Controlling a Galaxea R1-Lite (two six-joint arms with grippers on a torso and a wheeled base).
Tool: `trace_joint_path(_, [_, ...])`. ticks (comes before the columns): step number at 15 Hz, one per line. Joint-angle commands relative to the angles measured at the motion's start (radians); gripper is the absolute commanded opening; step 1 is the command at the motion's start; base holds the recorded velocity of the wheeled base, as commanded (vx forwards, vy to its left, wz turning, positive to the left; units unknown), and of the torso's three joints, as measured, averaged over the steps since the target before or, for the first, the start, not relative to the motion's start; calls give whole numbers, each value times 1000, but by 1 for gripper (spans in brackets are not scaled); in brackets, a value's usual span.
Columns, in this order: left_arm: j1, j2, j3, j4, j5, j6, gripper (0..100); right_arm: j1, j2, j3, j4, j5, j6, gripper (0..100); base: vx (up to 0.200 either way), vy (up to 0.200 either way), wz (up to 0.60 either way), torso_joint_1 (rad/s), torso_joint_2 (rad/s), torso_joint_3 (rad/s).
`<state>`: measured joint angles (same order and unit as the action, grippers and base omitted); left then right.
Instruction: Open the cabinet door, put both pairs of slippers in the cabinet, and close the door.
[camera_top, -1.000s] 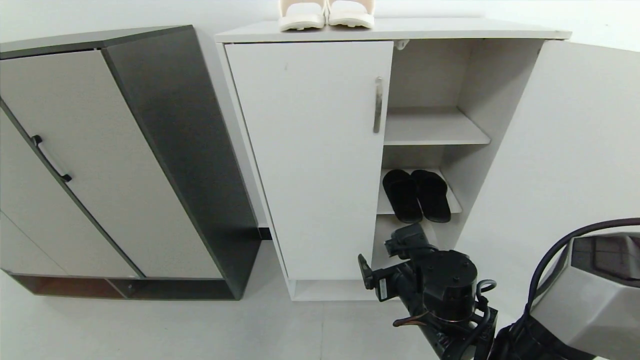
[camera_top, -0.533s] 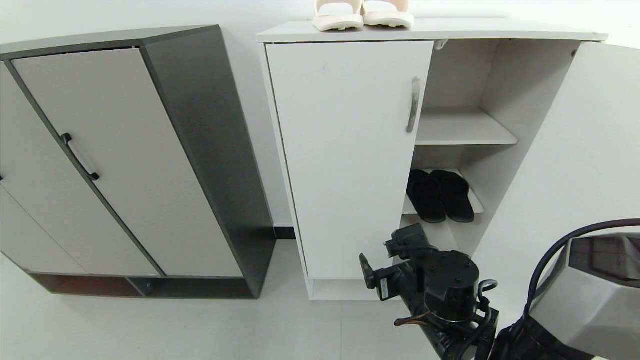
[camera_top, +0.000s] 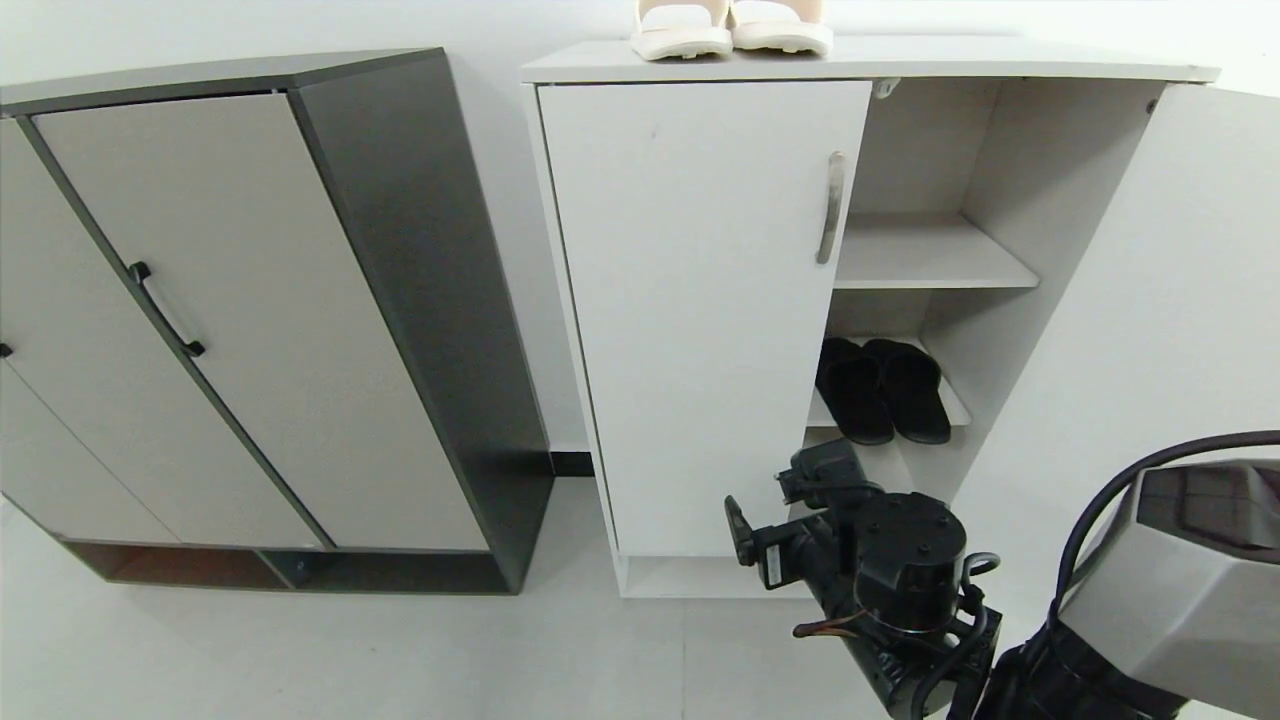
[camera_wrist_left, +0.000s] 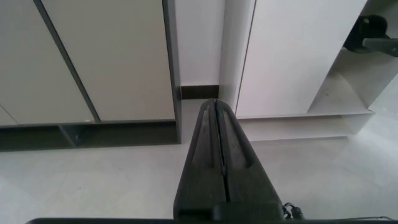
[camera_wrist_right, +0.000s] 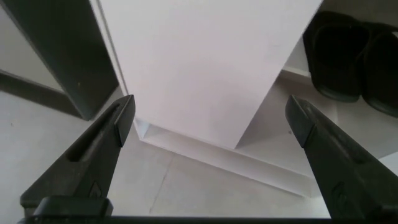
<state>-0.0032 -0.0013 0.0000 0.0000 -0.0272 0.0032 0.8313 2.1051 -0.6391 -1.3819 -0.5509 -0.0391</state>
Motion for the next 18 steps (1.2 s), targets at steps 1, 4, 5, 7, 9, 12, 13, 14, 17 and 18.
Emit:
trace_joint_path(1, [0, 1, 0, 0, 0, 0, 0, 0, 7, 1, 0, -1, -8, 100, 0, 0, 0, 0, 0, 0])
trace_joint_path(4, [0, 1, 0, 0, 0, 0, 0, 0, 7, -2, -5, -1, -21, 100, 0, 0, 0, 0, 0, 0])
trace_joint_path(5, [0, 1, 0, 0, 0, 0, 0, 0, 7, -1, -6, 0, -24, 100, 0, 0, 0, 0, 0, 0])
trace_joint_path(7, [0, 1, 0, 0, 0, 1, 0, 0, 6, -1, -14, -1, -25, 100, 0, 0, 0, 0, 0, 0])
trace_joint_path(9, [0, 1, 0, 0, 0, 0, 0, 0, 6, -2, -14, -1, -25, 100, 0, 0, 0, 0, 0, 0])
trace_joint_path(12, [0, 1, 0, 0, 0, 0, 0, 0, 6, 3, -14, -1, -28, 100, 0, 0, 0, 0, -137, -140])
trace_joint_path(13, [2, 1, 0, 0, 0, 0, 0, 0, 6, 3, -14, -1, -30, 100, 0, 0, 0, 7, -115, -330])
trace_joint_path(14, [0, 1, 0, 0, 0, -2, 0, 0, 6, 1, -14, -1, -28, 100, 0, 0, 0, 41, -237, -354])
trace_joint_path(17, [0, 1, 0, 0, 0, -2, 0, 0, 9, 3, -12, 0, -28, 100, 0, 0, 0, 40, -528, -367])
trace_joint_path(18, [0, 1, 0, 0, 0, -2, 0, 2, 9, 3, -12, 0, -28, 100, 0, 0, 0, 100, -496, -354])
